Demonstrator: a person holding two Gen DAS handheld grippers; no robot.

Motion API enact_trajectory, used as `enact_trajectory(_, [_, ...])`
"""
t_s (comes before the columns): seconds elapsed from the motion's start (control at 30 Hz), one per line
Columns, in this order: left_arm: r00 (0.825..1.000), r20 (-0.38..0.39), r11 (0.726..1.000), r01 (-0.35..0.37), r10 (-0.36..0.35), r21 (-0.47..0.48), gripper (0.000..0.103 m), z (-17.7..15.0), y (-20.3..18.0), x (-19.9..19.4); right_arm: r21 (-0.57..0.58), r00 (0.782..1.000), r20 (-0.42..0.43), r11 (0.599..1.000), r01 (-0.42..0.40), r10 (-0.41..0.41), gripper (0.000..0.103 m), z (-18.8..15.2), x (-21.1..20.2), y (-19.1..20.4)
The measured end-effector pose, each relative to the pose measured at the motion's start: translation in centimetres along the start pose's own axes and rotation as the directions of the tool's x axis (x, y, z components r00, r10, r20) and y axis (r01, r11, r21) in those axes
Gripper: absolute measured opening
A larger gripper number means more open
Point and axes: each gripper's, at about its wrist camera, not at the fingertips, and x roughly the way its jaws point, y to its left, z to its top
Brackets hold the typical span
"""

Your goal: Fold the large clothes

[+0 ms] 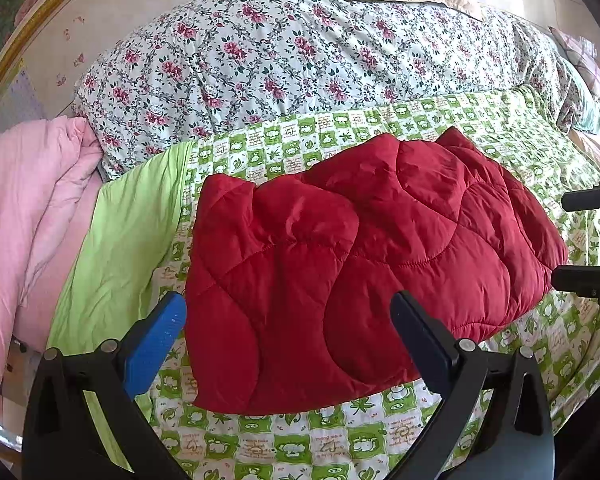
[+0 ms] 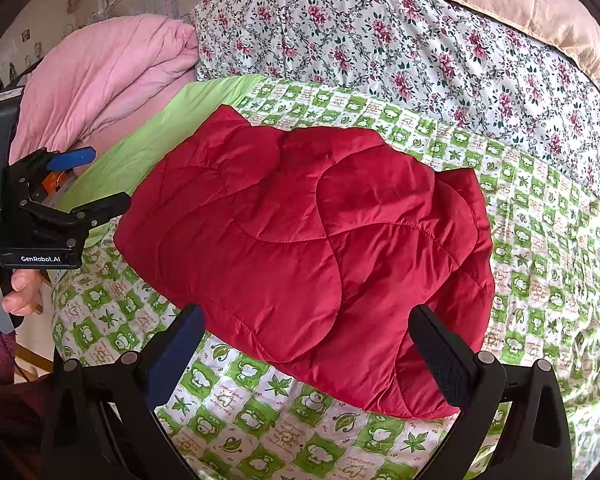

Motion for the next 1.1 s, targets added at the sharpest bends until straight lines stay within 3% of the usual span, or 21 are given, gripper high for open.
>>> enact_trajectory(1.1, [1.000, 0.009, 1.000, -0.001, 0.001, 0.006, 0.102, 0.06, -0.39, -0.17, -0.003, 1.000, 0.007, 1.000, 0.005, -0.005, 0.102, 0.23, -0.32, -0.10])
